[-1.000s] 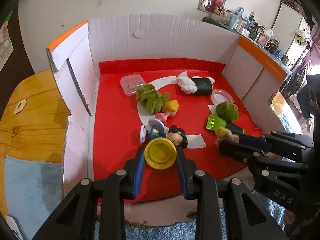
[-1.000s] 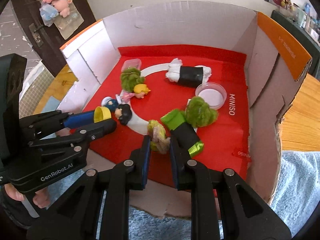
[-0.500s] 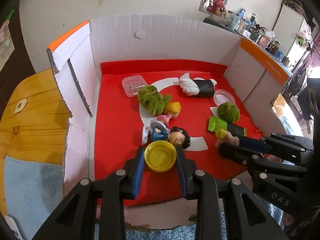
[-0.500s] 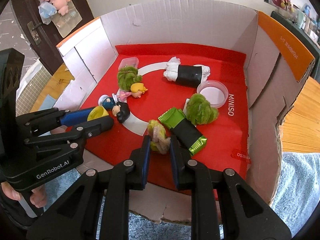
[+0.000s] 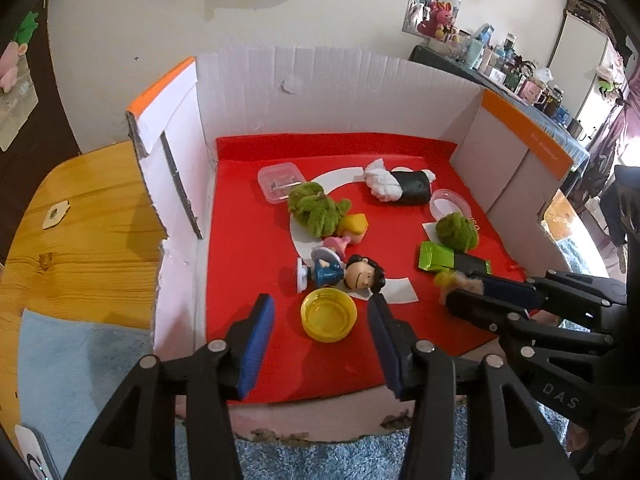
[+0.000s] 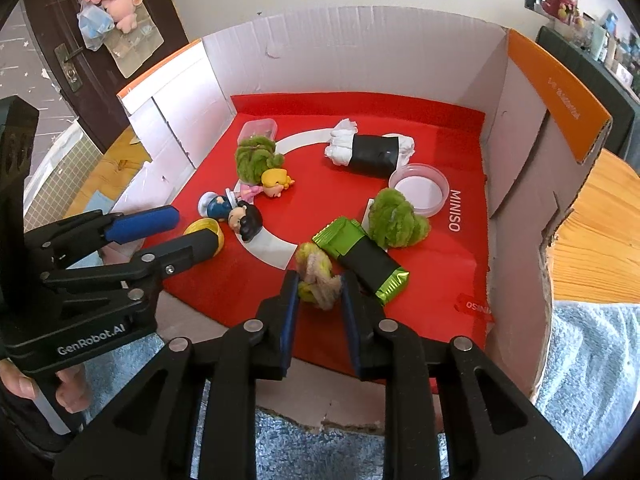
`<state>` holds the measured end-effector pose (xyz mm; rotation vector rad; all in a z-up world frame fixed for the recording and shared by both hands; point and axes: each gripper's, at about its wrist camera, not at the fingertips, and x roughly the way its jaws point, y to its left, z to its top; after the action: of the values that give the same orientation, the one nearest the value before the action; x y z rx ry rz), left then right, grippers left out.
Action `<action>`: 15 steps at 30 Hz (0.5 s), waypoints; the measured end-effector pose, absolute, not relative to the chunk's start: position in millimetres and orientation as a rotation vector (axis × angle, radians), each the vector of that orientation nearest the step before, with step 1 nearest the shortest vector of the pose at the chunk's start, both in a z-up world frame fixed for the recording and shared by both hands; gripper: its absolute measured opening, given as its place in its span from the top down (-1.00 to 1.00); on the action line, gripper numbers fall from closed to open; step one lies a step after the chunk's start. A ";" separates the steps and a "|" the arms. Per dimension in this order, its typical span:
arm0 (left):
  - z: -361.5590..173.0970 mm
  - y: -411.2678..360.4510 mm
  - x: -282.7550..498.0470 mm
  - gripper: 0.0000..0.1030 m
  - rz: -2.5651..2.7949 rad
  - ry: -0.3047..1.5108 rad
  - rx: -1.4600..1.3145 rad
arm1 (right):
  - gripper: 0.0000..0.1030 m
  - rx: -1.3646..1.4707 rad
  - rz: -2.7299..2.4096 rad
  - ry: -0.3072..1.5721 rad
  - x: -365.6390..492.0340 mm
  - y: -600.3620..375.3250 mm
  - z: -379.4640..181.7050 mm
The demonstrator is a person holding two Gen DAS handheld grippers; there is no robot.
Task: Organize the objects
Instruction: 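Lower and release the yellow cap with the left tool while the right tool releases the small figure, then withdraw both open tools from the box back over the towel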
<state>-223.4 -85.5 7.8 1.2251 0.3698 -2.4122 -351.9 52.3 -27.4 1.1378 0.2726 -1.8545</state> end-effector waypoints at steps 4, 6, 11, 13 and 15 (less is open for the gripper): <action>10.9 -84.3 -219.5 -0.08 -2.409 0.365 1.214 | 0.56 1.135 -1.866 0.271 -351.0 54.4 -25.9; 12.8 -83.8 -216.9 -0.11 -2.409 0.364 1.204 | 0.56 1.134 -1.869 0.270 -350.7 55.9 -25.1; 16.0 -83.1 -209.3 -0.26 -2.405 0.365 1.186 | 0.53 1.125 -1.882 0.269 -348.4 59.8 -21.5; 18.4 -82.6 -205.2 -0.28 -2.401 0.362 1.175 | 0.24 1.121 -1.885 0.267 -346.9 60.8 -20.2; 20.7 -81.3 -201.6 -0.28 -2.399 0.360 1.168 | -0.20 1.106 -1.895 0.267 -344.1 62.9 -17.1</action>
<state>-201.6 -81.3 20.7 1.1676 0.3598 -2.3986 -344.1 62.9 -17.1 1.1056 0.2668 -1.8953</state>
